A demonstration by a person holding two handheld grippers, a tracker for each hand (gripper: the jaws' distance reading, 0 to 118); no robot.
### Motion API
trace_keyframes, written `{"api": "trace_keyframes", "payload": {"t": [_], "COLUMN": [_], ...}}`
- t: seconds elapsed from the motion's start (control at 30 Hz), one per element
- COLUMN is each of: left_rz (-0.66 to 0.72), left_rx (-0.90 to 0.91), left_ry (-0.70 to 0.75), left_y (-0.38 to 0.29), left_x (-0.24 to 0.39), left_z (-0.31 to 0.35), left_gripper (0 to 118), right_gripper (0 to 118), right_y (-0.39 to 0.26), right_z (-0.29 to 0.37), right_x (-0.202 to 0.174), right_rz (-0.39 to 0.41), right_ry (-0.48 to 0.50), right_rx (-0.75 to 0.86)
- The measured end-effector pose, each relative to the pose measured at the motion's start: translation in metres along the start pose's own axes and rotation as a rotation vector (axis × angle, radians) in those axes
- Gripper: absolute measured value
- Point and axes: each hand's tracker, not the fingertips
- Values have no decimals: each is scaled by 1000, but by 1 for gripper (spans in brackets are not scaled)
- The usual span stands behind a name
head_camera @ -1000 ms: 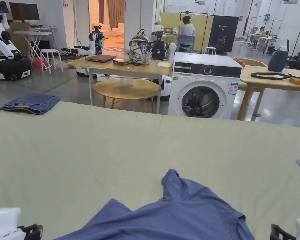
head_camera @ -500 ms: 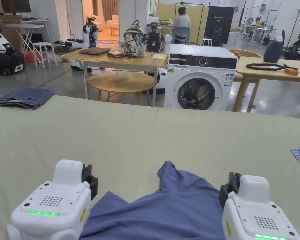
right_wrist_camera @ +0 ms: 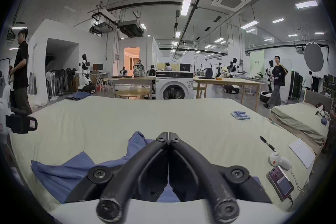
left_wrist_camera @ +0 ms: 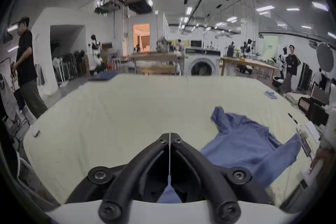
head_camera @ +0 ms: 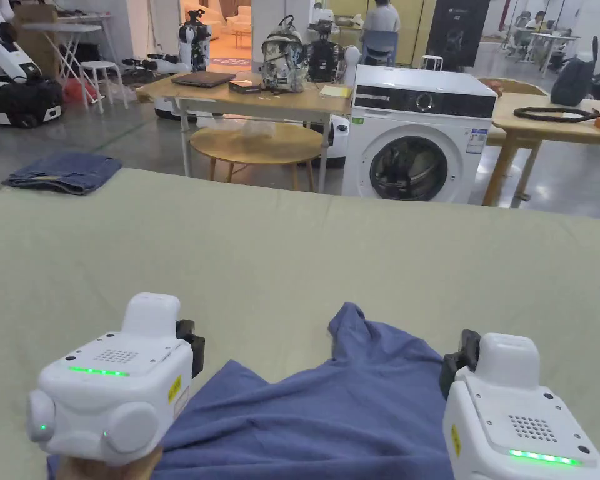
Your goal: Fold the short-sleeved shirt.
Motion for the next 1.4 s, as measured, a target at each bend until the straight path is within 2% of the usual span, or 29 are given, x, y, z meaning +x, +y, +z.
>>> {"api": "trace_keyframes", "payload": {"t": [0.3, 0.47, 0.5, 0.63, 0.8, 1.03, 1.13, 1.27, 1.4], "left_rz": [177, 299, 311, 353, 349, 341, 271, 254, 240], "left_rx": [-335, -481, -515, -608, -691, -655, -659, -650, -642], "left_ry": [91, 100, 109, 110, 188, 216, 238, 217, 196], "left_y": [-31, -44, -46, -61, -79, -72, -71, -70, -69], "left_x": [-110, -150, -152, -154, -148, -141, -132, -128, -133], "left_z": [-8, -14, -18, -38, -68, -68, -67, -70, -67], "left_gripper": [0, 42, 43, 43, 43, 43, 36, 1, 0], "right_gripper": [0, 0, 0, 0, 0, 0, 0, 0, 0], "right_y": [-23, -33, -35, -38, -38, -40, -42, -46, -48], "right_z": [-13, -20, -22, -23, -25, -28, -29, -31, -37], "right_x": [-4, -8, -10, -15, -18, -18, -19, -20, -15], "right_rz": [-3, 2, 2, 7, 12, 10, 12, 10, 7], "right_ry": [15, 24, 27, 38, 45, 50, 54, 59, 65], "right_rx": [-96, -139, -147, -168, -178, -201, -209, -223, -240]}}
